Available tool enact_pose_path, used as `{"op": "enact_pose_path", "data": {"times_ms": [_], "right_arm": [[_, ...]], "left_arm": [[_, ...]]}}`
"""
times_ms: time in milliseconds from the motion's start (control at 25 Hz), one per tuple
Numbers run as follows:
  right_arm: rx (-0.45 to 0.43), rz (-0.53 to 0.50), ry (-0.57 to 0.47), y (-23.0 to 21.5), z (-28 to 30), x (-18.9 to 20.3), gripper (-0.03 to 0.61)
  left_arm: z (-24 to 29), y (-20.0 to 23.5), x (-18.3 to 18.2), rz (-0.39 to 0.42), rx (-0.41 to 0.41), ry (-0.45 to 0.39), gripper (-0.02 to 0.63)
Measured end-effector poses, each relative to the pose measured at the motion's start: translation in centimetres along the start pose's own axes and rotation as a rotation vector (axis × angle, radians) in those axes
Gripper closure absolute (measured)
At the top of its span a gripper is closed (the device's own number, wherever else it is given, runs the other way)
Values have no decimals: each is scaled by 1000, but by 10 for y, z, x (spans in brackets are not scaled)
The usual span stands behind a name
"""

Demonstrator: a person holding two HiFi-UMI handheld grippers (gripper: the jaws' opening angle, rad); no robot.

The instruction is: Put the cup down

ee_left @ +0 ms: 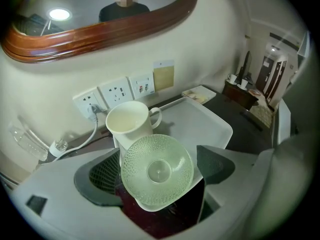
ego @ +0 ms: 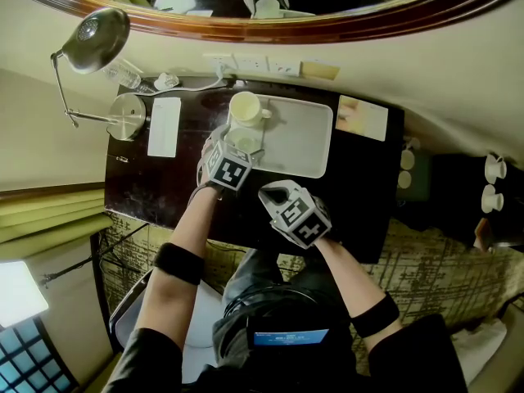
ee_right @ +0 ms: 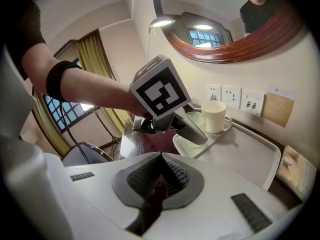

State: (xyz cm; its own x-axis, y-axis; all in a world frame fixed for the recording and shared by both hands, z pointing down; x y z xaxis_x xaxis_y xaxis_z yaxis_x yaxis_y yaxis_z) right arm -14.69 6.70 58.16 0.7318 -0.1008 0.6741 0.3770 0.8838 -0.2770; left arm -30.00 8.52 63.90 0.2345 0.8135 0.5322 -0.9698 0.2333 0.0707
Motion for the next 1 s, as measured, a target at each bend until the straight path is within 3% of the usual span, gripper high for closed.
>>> {"op": "enact_pose_path", "data": {"times_ms": [280, 560, 1000], "right_arm": [[5, 17, -15, -2, -14, 1, 575], [13, -19, -34, -9, -44, 2, 575], [24, -80, -60, -14, -108, 23, 575]], "left_arm": [[-24, -8, 0, -5, -38, -10, 130], [-88, -39, -3, -65, -112, -58, 139], [-172, -129, 16, -288, -233, -255, 518]]}}
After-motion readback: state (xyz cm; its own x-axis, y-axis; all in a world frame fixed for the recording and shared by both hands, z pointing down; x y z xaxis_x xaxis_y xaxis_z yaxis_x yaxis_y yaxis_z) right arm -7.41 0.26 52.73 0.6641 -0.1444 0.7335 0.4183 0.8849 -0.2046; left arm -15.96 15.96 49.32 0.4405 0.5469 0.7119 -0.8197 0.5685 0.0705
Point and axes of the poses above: the fingertips, and each gripper's own axes: z forward along the fingers, y to its left, x out of its underside, the point moved 7 cm from there along -z, backward along the fingers, and after that the axes turned 5 degrees about x, right-handed, at the moved point
